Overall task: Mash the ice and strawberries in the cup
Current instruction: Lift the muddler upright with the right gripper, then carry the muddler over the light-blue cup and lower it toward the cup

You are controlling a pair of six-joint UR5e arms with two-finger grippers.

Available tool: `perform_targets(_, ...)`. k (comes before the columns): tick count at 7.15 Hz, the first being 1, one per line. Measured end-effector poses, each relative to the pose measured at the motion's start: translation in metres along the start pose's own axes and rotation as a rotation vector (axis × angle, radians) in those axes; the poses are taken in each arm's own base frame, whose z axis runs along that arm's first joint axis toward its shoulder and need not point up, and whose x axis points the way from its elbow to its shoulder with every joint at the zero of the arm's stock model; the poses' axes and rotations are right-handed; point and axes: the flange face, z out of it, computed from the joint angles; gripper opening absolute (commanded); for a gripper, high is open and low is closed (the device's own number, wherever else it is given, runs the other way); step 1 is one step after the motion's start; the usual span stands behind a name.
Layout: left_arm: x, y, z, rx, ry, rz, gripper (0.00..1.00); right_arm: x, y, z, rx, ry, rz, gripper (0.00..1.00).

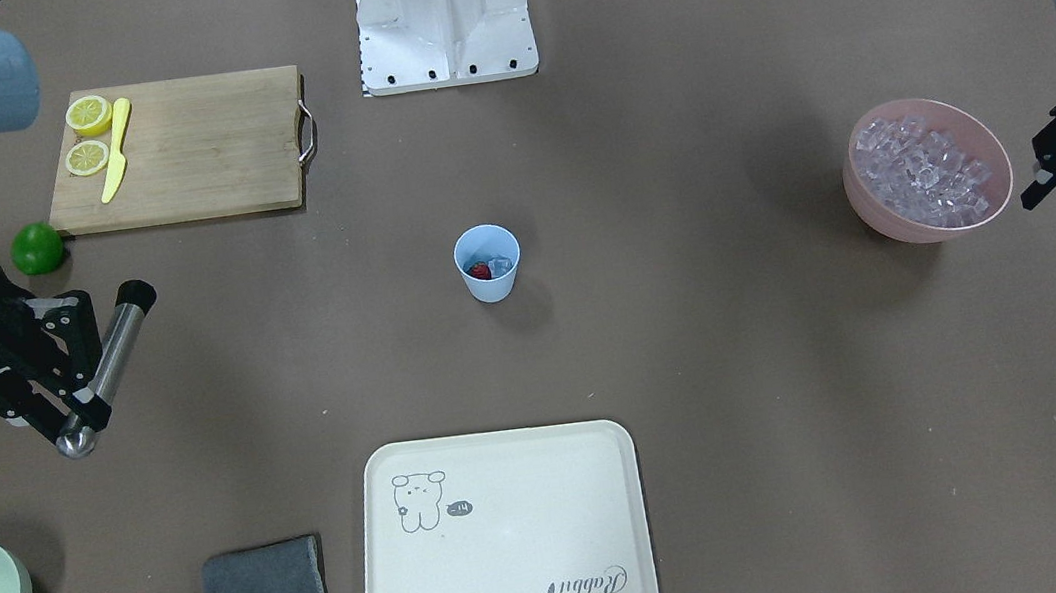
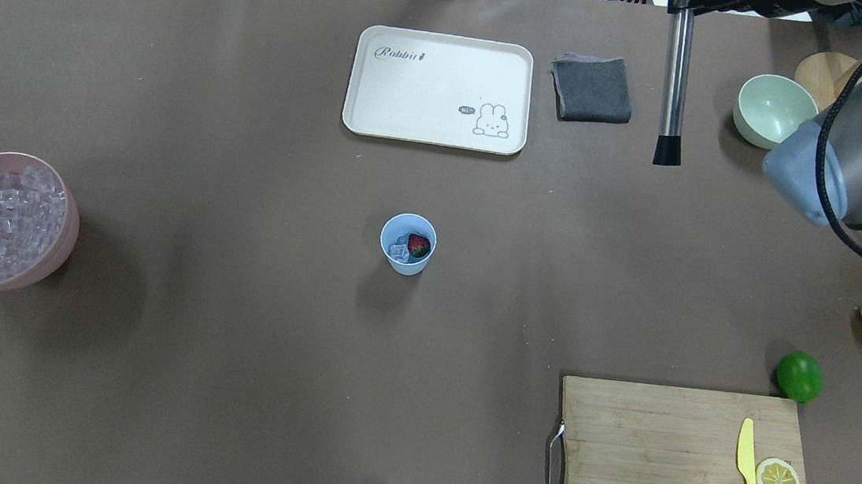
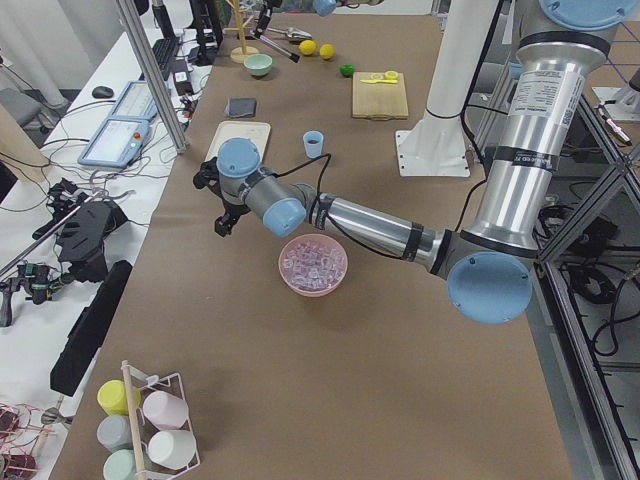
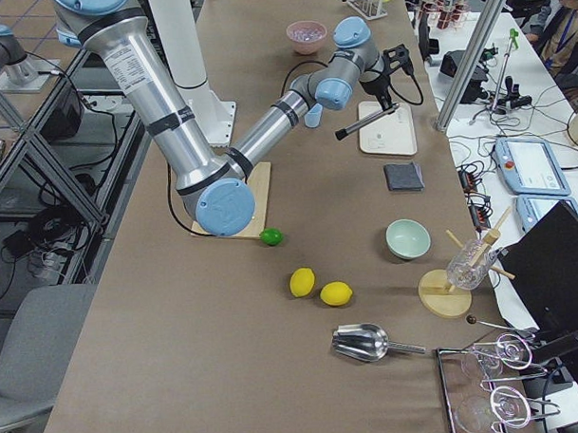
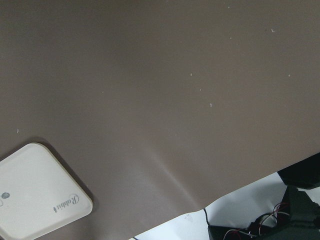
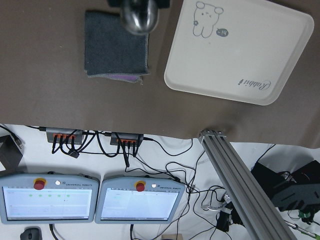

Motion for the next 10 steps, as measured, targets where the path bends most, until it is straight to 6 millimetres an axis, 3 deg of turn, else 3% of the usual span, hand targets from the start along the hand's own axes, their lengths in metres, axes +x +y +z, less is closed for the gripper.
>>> perform_targets(4,-0.051,0.017,-0.005,-0.062,-0.045,-0.147,0.97,-0.083,0.048,0.021,0.264,-0.094,-0.022,0.00)
perform_targets(8,-0.061,0.024,-0.002,-0.097,-0.039,-0.202,0.97,-0.150,0.082,0.018,0.483,-0.181,-0.013,0.00)
perform_targets(10,-0.063,0.025,0.001,-0.114,-0.015,-0.227,0.97,-0.183,0.117,0.020,0.574,-0.212,0.011,0.00)
